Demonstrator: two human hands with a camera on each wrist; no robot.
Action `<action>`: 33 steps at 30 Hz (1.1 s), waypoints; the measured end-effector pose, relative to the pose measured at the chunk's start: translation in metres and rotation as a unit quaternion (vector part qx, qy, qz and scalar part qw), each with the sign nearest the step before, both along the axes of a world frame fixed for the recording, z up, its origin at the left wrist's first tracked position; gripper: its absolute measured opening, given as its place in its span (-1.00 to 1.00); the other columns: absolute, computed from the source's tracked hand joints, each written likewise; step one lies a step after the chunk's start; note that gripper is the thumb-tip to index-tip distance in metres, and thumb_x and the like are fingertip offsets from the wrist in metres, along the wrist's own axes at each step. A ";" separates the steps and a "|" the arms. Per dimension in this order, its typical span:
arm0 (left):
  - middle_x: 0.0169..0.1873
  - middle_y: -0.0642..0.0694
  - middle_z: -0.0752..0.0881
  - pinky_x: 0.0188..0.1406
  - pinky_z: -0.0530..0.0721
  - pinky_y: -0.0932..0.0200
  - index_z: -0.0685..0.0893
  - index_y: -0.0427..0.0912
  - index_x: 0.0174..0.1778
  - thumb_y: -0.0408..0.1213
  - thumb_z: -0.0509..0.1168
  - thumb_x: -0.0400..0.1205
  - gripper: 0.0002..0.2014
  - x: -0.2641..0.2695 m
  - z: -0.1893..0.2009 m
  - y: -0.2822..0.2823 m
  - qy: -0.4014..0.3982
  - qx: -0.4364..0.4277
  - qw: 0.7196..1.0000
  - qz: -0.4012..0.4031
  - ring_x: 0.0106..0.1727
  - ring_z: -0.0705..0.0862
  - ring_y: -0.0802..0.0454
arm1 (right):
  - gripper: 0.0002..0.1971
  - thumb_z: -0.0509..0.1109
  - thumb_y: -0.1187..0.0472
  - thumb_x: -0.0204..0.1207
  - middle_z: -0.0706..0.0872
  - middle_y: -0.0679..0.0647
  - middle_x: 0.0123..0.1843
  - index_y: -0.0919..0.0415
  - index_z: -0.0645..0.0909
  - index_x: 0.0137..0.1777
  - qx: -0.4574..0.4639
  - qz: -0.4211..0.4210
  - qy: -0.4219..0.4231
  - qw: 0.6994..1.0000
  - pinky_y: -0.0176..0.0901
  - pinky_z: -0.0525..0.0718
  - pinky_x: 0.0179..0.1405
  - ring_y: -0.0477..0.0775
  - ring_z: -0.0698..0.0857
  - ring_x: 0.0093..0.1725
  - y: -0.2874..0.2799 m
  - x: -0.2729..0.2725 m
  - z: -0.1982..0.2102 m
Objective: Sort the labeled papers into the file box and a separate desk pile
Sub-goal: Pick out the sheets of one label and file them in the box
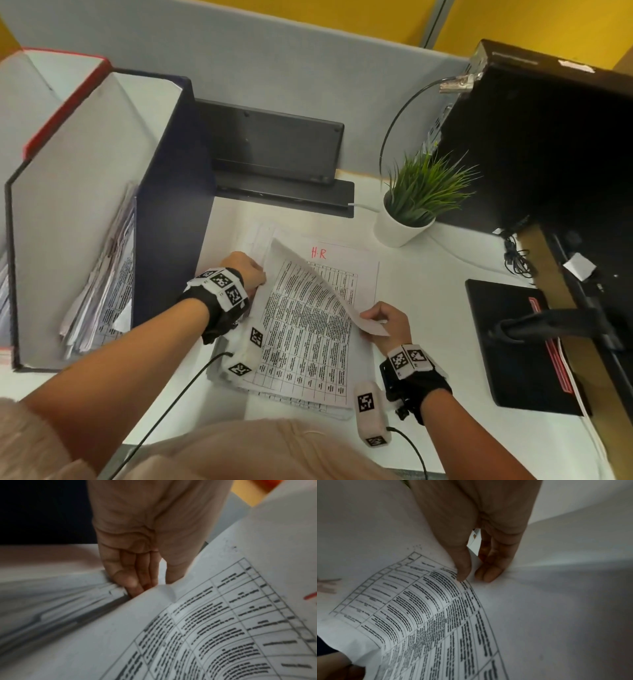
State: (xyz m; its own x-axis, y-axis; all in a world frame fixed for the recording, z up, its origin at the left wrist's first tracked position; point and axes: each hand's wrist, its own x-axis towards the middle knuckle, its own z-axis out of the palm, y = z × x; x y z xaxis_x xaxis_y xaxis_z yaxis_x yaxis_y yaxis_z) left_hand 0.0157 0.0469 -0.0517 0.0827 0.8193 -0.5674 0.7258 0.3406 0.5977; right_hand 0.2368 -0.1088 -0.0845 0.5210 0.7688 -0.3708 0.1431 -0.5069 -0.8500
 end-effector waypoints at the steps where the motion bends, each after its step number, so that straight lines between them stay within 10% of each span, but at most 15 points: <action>1: -0.09 -0.21 0.77 0.08 0.72 -0.01 0.76 -0.26 -0.05 -0.39 0.35 0.50 -0.85 0.000 -0.001 0.000 0.000 0.005 1.000 -0.004 0.00 0.74 -0.20 | -0.70 0.45 0.62 0.30 0.64 0.05 -0.35 0.23 0.54 -0.43 -0.001 -0.003 0.005 1.000 -0.08 0.62 -0.20 0.10 0.59 -0.21 0.000 -0.001 0.001; 9: -0.26 -0.25 0.70 -0.21 0.60 0.14 0.62 -0.27 -0.42 -0.52 0.20 0.55 -0.76 0.006 -0.001 -0.011 0.067 0.110 0.988 -0.082 -0.22 0.65 -0.16 | -0.65 0.58 0.39 0.31 0.62 0.23 -0.31 0.22 0.43 -0.47 0.030 -0.016 0.016 0.999 -0.15 0.58 -0.42 0.12 0.54 -0.38 0.006 -0.008 0.008; 16: -0.15 -0.25 0.62 -0.07 0.52 0.18 0.71 -0.38 0.12 -0.57 0.18 0.59 -0.74 -0.005 -0.001 -0.026 -0.059 0.327 0.940 -0.080 -0.13 0.55 -0.02 | -0.65 0.63 0.30 0.23 0.54 0.24 -0.38 0.26 0.44 -0.36 -0.019 -0.019 -0.025 0.999 -0.12 0.46 -0.34 0.08 0.48 -0.37 0.010 -0.004 0.001; 20: -0.04 -0.09 0.74 -0.10 0.67 0.24 0.67 -0.23 0.15 -0.49 0.12 0.66 -0.73 -0.008 0.004 -0.032 -0.234 0.171 0.957 0.007 -0.14 0.70 0.08 | -0.54 0.67 0.32 0.15 0.54 0.16 -0.38 0.13 0.34 -0.45 0.006 -0.027 -0.063 0.998 -0.12 0.47 -0.32 0.06 0.51 -0.32 0.013 -0.004 -0.001; 25: -0.18 -0.19 0.78 -0.18 0.72 0.07 0.73 -0.19 -0.10 -0.53 0.06 0.62 -0.67 -0.006 0.010 -0.029 -0.330 0.004 0.940 0.082 -0.15 0.75 -0.11 | -0.31 0.69 0.41 0.09 0.71 0.08 0.04 0.24 0.49 0.23 0.038 -0.059 -0.010 0.997 0.00 0.73 0.04 0.10 0.70 0.00 0.013 -0.004 -0.001; 29: -0.47 -0.14 0.48 -0.43 0.36 0.17 0.44 -0.24 -0.45 -0.55 0.02 0.56 -0.71 -0.002 0.011 -0.018 -0.309 -0.011 0.941 0.137 -0.44 0.42 -0.04 | -0.76 0.66 0.35 0.19 0.73 0.09 -0.32 0.27 0.63 -0.24 0.008 -0.036 -0.016 0.999 -0.17 0.67 -0.24 0.01 0.66 -0.36 0.009 -0.001 -0.004; 33: -0.19 -0.18 0.68 -0.23 0.55 0.12 0.66 -0.26 -0.11 -0.04 0.05 0.67 -0.60 -0.001 0.007 -0.004 -0.235 -0.053 0.960 0.145 -0.22 0.60 -0.06 | -0.62 0.45 0.59 0.19 0.52 -0.16 -0.69 0.16 0.51 -0.65 0.089 -0.059 0.083 0.991 -0.42 0.42 -0.56 -0.27 0.45 -0.63 0.004 -0.001 -0.004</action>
State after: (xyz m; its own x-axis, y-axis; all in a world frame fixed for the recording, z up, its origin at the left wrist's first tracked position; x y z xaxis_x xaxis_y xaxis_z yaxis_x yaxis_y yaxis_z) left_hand 0.0143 0.0425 -0.0450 0.1270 0.7858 -0.6053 0.2492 0.5654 0.7863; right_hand 0.2363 -0.1048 -0.0882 0.5538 0.7678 -0.3222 -0.0572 -0.3510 -0.9346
